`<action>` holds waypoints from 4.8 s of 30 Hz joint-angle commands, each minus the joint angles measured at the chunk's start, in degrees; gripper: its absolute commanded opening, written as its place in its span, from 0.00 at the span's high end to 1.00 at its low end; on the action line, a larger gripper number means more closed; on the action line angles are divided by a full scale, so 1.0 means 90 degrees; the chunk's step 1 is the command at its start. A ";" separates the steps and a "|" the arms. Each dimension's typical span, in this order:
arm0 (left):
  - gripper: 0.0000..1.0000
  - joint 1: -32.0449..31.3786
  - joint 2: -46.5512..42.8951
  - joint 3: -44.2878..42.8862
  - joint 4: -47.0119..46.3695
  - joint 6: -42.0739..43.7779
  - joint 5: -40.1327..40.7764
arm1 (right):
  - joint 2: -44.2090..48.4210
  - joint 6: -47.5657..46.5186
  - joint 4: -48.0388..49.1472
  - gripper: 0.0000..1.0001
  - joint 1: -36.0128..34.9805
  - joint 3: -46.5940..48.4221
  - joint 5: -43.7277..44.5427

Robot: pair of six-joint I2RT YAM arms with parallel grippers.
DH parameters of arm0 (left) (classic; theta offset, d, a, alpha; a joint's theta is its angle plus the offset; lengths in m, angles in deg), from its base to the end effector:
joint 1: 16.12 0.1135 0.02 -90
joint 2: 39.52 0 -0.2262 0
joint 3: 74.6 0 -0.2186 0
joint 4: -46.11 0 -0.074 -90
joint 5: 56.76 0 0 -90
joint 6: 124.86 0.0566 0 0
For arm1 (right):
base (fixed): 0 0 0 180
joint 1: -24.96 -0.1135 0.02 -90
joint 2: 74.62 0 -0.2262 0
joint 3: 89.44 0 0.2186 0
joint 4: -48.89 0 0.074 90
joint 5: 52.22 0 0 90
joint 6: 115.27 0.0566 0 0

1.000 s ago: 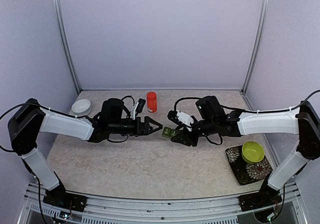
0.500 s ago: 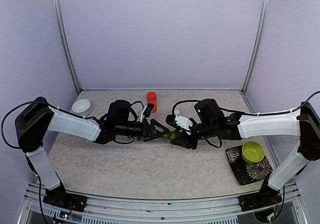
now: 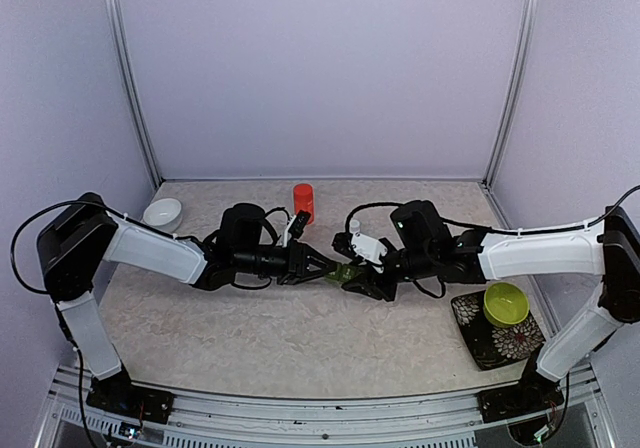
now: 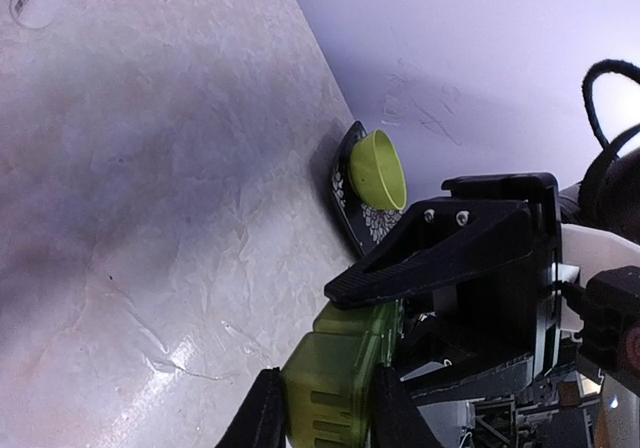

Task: Sort the pills into containers
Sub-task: Pass from the right arm to the left, then open the lid of the pill container.

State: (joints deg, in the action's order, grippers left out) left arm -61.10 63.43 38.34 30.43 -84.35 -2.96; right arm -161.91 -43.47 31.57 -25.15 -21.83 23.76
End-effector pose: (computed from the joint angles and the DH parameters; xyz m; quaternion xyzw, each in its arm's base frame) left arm 0.2311 -0.2782 0.1645 0.1469 0.7860 -0.5722 0.1821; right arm 0.1935 0.2529 0.1882 -0.5438 0.7045 0.2267 0.3958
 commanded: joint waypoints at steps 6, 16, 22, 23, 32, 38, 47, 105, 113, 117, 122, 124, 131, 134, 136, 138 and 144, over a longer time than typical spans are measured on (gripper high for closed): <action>0.84 -0.0072 -0.0016 -0.0025 -0.0728 -0.0269 -0.0272 | 0.0241 -0.0049 0.0460 0.39 -0.0101 -0.0206 0.0206; 0.80 -0.0023 -0.0316 0.0115 -0.1044 -0.0533 -0.0403 | 0.1242 -0.0222 0.1867 0.01 -0.0055 -0.1309 0.0291; 0.78 -0.0075 -0.0519 0.0175 -0.1137 -0.0735 -0.0536 | 0.1776 -0.0570 0.3504 0.03 -0.0022 -0.2328 0.0234; 0.77 -0.0093 -0.0534 0.0174 -0.1142 -0.0769 -0.0556 | 0.1818 -0.0672 0.3691 0.03 -0.0027 -0.2422 0.0202; 0.74 -0.0291 -0.0610 0.0267 -0.1510 -0.1152 -0.0782 | 0.1676 -0.0995 0.4973 0.14 -0.0019 -0.2709 -0.0037; 0.74 -0.0342 -0.0634 0.0352 -0.1881 -0.1420 -0.0825 | 0.1544 -0.1104 0.5338 0.18 -0.0025 -0.2710 -0.0409; 0.74 -0.0372 -0.0659 0.0293 -0.1828 -0.1400 -0.0753 | 0.1394 -0.1156 0.4814 0.24 -0.0025 -0.2503 -0.0569; 0.72 -0.0181 -0.0799 0.0437 -0.0971 -0.1185 0.0071 | 0.1304 -0.1173 0.0865 0.37 -0.0898 -0.0797 0.1757; 0.72 -0.0101 -0.0884 0.0494 -0.0924 -0.1195 0.0155 | 0.0816 -0.1248 0.0317 0.39 -0.1210 -0.0388 0.2777; 0.71 -0.0084 -0.0908 0.0496 -0.0832 -0.1138 0.0201 | 0.0720 -0.1286 0.0266 0.41 -0.1349 -0.0272 0.3122; 0.71 -0.0081 -0.0908 0.0491 -0.0650 -0.1043 0.0306 | 0.0587 -0.1382 0.0141 0.41 -0.1483 -0.0080 0.3425; 0.71 -0.0081 -0.0905 0.0495 -0.0629 -0.1029 0.0338 | 0.0524 -0.1419 0.0095 0.41 -0.1537 -0.0002 0.3506; 0.71 -0.0081 -0.0922 0.0587 -0.0674 -0.1043 0.0388 | 0.0349 -0.1488 -0.0058 0.45 -0.1608 0.0160 0.3692; 0.70 -0.0081 -0.0913 0.0614 -0.0698 -0.1053 0.0405 | 0.0284 -0.1499 -0.0151 0.54 -0.1620 0.0218 0.3771; 0.68 -0.0090 -0.0892 0.0631 -0.0724 -0.1071 0.0396 | 0.0246 -0.1510 -0.0193 0.56 -0.1634 0.0247 0.3850; 0.68 -0.0100 -0.0863 0.0642 -0.0751 -0.1076 0.0403 | 0.0210 -0.1523 -0.0233 0.59 -0.1656 0.0289 0.3902; 0.67 -0.0148 -0.0810 0.0669 -0.0793 -0.1091 0.0436 | 0.0133 -0.1500 -0.0168 0.63 -0.1698 0.0337 0.3959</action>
State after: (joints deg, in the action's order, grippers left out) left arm -62.19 57.14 43.59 24.77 -94.78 0.40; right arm -159.61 -57.22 30.78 -39.64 -20.47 58.29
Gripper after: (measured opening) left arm 0.326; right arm 0.425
